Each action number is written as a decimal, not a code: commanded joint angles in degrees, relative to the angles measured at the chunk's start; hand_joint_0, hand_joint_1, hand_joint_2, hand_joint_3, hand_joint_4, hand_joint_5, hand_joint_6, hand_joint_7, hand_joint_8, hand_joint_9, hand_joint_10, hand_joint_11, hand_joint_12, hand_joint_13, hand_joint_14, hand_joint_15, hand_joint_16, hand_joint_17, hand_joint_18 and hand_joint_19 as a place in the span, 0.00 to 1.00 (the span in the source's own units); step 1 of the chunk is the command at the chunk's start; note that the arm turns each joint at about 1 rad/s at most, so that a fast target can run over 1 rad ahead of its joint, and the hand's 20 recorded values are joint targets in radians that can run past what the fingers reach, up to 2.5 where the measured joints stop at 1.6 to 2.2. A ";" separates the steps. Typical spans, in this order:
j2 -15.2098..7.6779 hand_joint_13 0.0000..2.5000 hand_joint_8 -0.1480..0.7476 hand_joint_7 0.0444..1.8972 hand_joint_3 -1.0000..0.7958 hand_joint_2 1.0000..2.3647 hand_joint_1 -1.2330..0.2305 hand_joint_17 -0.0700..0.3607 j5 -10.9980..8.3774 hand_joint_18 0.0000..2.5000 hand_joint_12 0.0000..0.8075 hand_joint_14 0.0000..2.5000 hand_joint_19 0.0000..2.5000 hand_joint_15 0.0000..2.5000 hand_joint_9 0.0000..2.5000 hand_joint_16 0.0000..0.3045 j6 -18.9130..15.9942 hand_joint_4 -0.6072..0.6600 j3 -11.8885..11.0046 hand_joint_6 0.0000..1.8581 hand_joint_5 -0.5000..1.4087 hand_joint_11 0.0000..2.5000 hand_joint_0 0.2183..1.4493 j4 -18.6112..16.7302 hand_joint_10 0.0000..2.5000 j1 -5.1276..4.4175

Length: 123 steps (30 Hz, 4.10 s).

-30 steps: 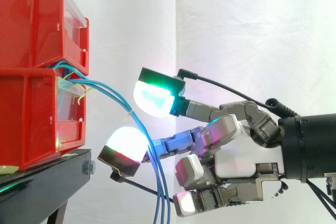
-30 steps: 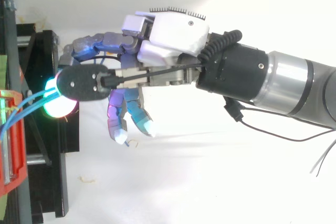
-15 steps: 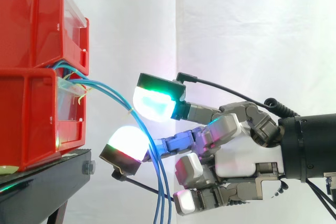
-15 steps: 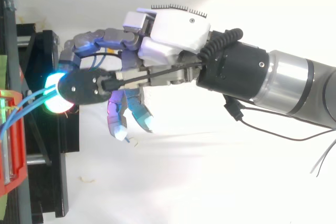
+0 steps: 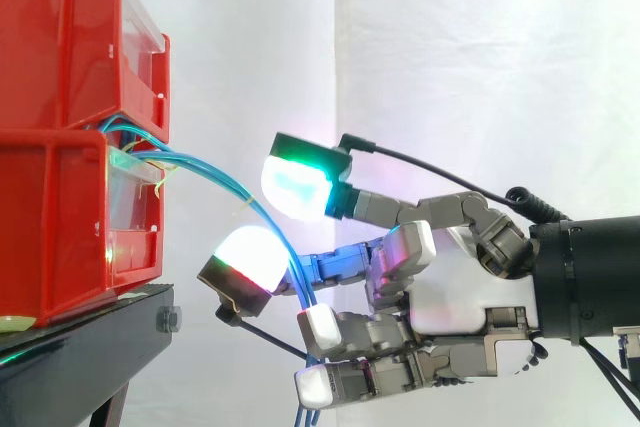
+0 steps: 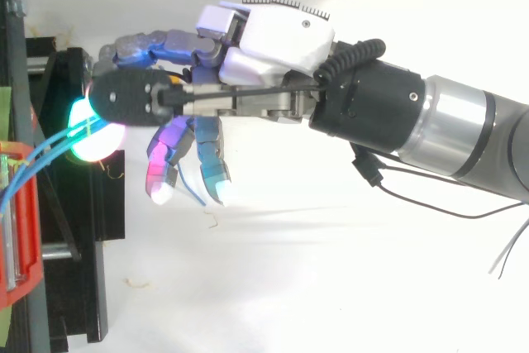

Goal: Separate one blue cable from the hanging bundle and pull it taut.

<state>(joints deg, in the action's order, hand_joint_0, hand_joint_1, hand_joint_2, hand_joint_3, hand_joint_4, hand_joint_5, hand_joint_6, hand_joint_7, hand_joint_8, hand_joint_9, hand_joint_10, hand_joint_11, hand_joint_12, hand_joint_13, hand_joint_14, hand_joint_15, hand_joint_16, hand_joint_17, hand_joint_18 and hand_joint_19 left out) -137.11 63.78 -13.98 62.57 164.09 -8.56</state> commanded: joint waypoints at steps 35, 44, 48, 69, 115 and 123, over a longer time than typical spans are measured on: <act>2.28 0.55 0.39 0.66 0.47 0.01 0.36 0.42 0.47 0.38 0.42 0.01 0.22 0.21 0.77 0.16 -2.63 0.57 0.01 0.27 0.34 0.17 0.44 4.39 0.01 -2.42; 2.46 0.55 0.39 0.66 0.47 0.01 0.36 0.42 5.56 0.37 0.42 0.01 0.22 0.21 0.78 0.16 -7.81 0.56 0.01 0.27 0.34 0.18 0.44 8.70 0.01 -4.53; 3.34 0.55 0.39 0.66 0.47 0.01 0.36 0.42 9.08 0.38 0.42 0.01 0.22 0.21 0.78 0.16 -10.45 0.57 0.01 0.27 0.34 0.18 0.44 11.95 0.01 -5.41; 4.22 0.55 0.40 0.66 0.47 0.01 0.36 0.42 9.78 0.38 0.42 0.01 0.22 0.21 0.78 0.16 -8.87 0.56 0.01 0.27 0.34 0.18 0.44 17.05 0.01 -4.71; 11.16 0.57 0.41 0.66 0.46 0.02 0.38 0.40 16.64 0.38 0.41 0.01 0.22 0.22 0.78 0.15 -5.88 0.57 0.01 0.27 0.34 0.21 0.43 27.33 0.01 -1.37; 11.07 0.58 0.40 0.67 0.44 0.01 0.38 0.40 16.90 0.39 0.41 0.01 0.22 0.23 0.79 0.15 -5.88 0.56 0.01 0.27 0.34 0.21 0.42 28.92 0.01 -0.93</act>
<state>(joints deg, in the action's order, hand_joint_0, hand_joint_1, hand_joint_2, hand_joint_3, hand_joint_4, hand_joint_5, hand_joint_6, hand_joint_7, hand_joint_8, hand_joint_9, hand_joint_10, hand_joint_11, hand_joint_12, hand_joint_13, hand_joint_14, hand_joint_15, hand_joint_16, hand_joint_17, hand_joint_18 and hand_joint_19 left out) -126.01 80.64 -19.90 62.58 192.57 -9.68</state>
